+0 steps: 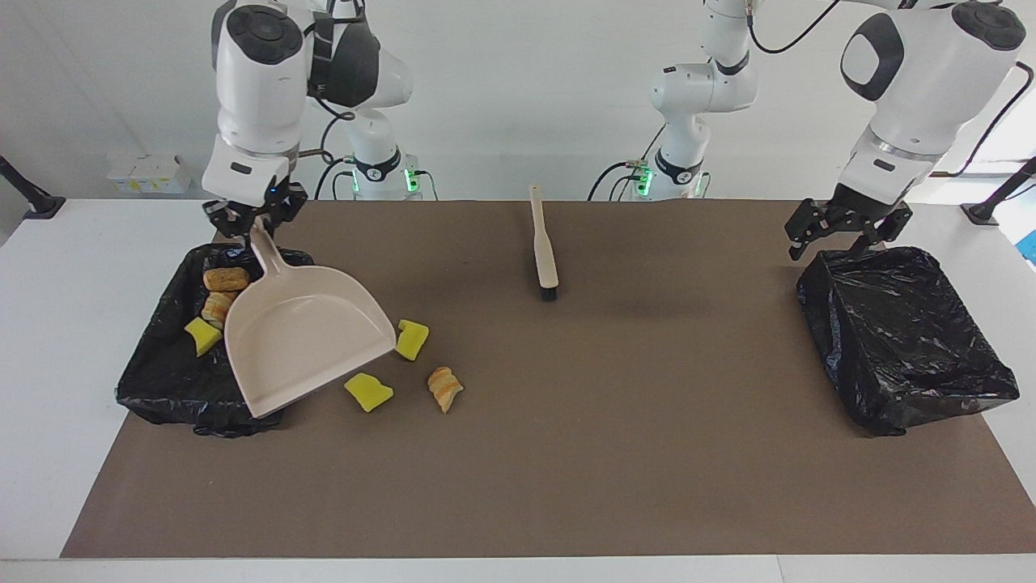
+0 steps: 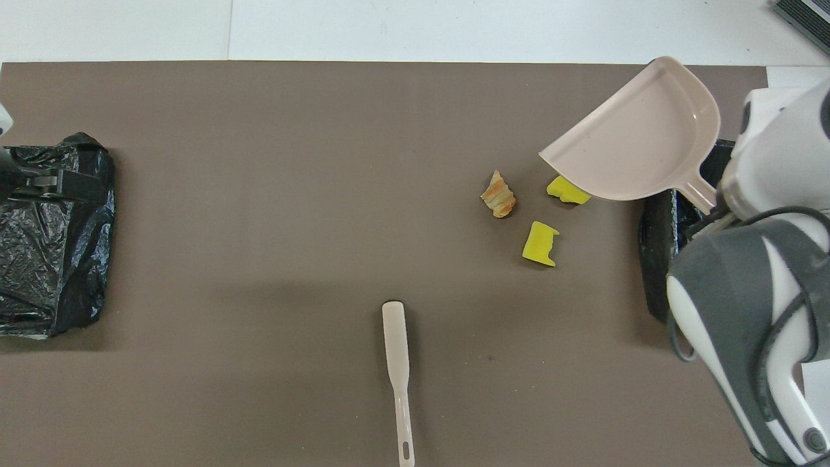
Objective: Sweep and dump trash in bin
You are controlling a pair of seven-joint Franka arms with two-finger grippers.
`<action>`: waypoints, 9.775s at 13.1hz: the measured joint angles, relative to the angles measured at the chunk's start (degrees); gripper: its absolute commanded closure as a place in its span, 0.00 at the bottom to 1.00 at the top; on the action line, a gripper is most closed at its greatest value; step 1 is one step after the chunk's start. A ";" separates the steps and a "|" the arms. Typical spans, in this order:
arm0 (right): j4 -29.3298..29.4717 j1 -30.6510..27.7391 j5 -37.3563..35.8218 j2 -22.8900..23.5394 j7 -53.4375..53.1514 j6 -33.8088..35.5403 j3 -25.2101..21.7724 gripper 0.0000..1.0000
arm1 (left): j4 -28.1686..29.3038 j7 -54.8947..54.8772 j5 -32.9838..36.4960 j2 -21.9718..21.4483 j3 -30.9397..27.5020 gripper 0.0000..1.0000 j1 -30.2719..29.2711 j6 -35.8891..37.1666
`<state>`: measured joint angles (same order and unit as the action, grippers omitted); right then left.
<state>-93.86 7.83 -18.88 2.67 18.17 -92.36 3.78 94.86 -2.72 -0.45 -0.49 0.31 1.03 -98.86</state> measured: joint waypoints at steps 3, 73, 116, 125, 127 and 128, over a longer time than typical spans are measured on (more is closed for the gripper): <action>4.19 4.85 5.66 6.50 -16.47 -0.85 0.25 1.00 | 0.16 0.00 -0.03 -1.60 0.62 0.00 0.17 3.18; -34.78 35.73 34.76 -3.12 -48.24 -26.60 -0.08 1.00 | 0.79 44.56 4.21 26.86 2.67 0.34 34.30 -29.05; -13.69 7.40 28.03 15.23 -32.99 -15.91 0.83 1.00 | 11.44 -42.17 3.09 12.41 1.98 1.00 23.36 -11.58; -12.18 13.67 42.47 15.13 -38.24 -19.13 1.37 1.00 | 17.43 -45.73 3.57 12.32 1.80 1.00 24.91 -21.95; -11.19 13.57 41.91 13.26 -37.27 -17.63 1.46 1.00 | 17.94 -47.21 3.58 12.33 1.76 1.00 24.90 -23.65; -10.97 13.15 39.72 11.53 -36.24 -16.14 1.19 1.00 | 18.27 -47.59 3.58 12.40 1.78 1.00 24.91 -24.48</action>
<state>-104.83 20.98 20.84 14.20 -18.08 -108.50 4.97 113.13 -50.31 3.12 11.91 2.09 25.94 -123.34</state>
